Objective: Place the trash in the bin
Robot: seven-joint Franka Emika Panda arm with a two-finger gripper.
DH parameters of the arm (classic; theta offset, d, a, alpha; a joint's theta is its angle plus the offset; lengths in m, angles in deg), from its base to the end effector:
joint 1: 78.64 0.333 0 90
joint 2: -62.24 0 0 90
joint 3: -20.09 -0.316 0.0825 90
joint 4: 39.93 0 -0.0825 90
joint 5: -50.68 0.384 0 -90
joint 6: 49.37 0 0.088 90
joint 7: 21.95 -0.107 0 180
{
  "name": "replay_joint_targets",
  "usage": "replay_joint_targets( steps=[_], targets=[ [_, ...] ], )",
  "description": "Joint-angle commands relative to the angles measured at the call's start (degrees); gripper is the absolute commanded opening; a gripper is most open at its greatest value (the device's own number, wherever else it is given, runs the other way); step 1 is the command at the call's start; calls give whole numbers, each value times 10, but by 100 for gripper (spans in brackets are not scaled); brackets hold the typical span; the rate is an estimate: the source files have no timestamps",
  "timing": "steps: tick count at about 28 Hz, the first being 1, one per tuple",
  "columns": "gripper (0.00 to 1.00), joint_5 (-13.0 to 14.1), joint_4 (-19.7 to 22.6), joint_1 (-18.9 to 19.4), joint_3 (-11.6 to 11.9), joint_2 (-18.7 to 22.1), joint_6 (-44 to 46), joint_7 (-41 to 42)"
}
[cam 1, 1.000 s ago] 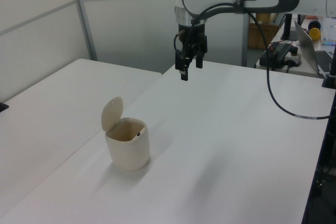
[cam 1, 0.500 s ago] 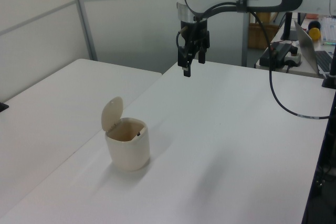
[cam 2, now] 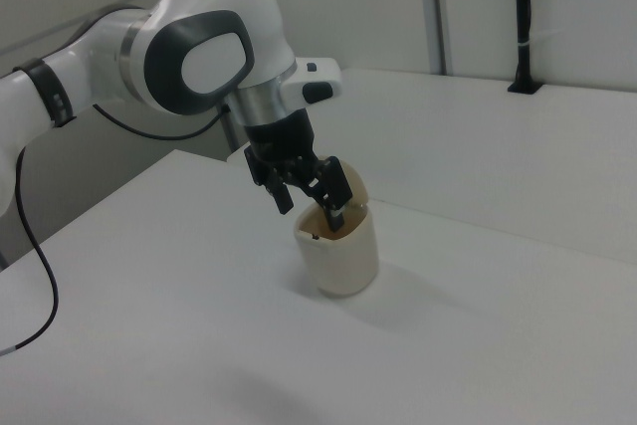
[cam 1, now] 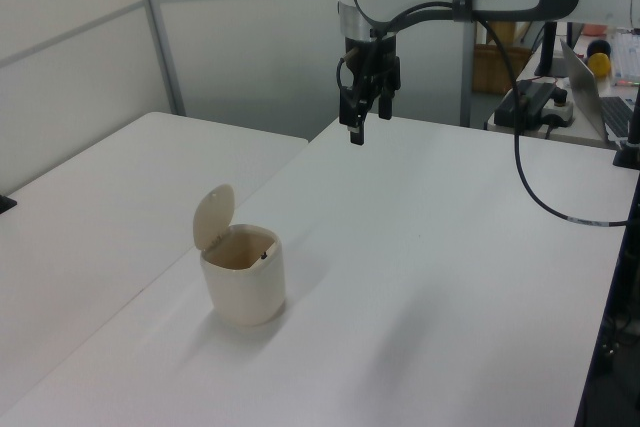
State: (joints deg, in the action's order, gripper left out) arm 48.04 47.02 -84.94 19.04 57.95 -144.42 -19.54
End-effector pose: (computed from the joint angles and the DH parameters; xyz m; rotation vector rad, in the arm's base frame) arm 0.5836 -0.0586 0.6153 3.0902 -0.0728 0.0980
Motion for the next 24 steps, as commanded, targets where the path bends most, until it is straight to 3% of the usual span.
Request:
replay_joint_targets(
  steps=[1, 24],
  targets=[
    [100, 0, -6, 6, 6, 5, 31, 15],
    [100, 0, -6, 7, 2, 5, 54, 8]
  ],
)
